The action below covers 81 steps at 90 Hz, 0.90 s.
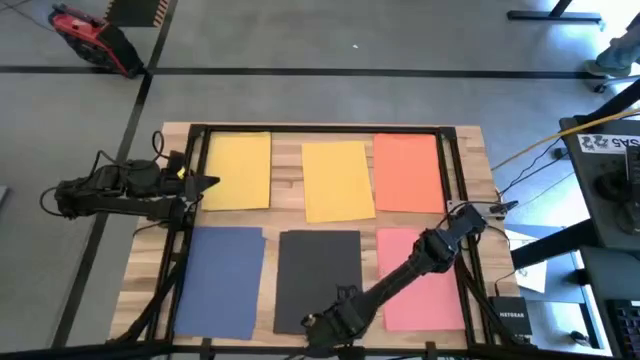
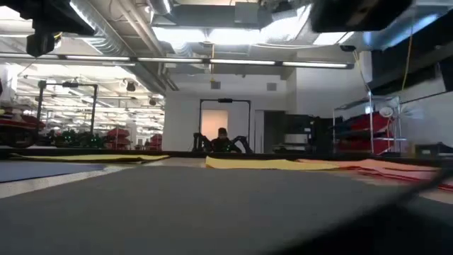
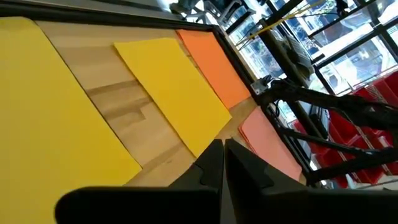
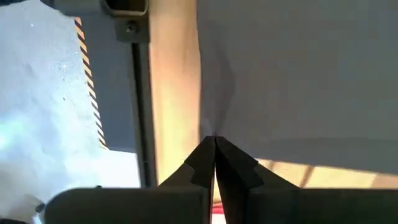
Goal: Organize paper
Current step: Stack the black colored paper on top of the black colored paper
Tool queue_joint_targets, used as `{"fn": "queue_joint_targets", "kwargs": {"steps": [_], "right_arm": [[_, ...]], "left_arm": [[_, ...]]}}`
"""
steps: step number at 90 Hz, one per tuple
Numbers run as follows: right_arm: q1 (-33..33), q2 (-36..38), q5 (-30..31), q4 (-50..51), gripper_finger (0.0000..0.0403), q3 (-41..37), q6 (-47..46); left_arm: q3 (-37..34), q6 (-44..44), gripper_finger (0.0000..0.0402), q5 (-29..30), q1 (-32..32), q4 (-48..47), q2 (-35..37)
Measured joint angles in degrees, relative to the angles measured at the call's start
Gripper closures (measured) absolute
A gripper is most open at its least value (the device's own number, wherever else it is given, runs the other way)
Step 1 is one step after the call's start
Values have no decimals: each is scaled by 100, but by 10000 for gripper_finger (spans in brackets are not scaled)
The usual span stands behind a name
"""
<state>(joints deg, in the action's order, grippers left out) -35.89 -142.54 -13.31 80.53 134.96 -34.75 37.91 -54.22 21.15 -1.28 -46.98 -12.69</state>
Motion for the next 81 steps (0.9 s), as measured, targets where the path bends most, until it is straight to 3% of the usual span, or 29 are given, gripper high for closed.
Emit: {"fn": "queue_joint_targets", "kwargs": {"steps": [33, 81], "right_arm": [[-86, 0, 506, 272, 403, 0, -297], [-279, 0, 366, 358, 403, -2, -732]], "left_arm": [[0, 0, 402, 0, 0, -3, 0], [0, -46, 402, -42, 0, -9, 0]]}}
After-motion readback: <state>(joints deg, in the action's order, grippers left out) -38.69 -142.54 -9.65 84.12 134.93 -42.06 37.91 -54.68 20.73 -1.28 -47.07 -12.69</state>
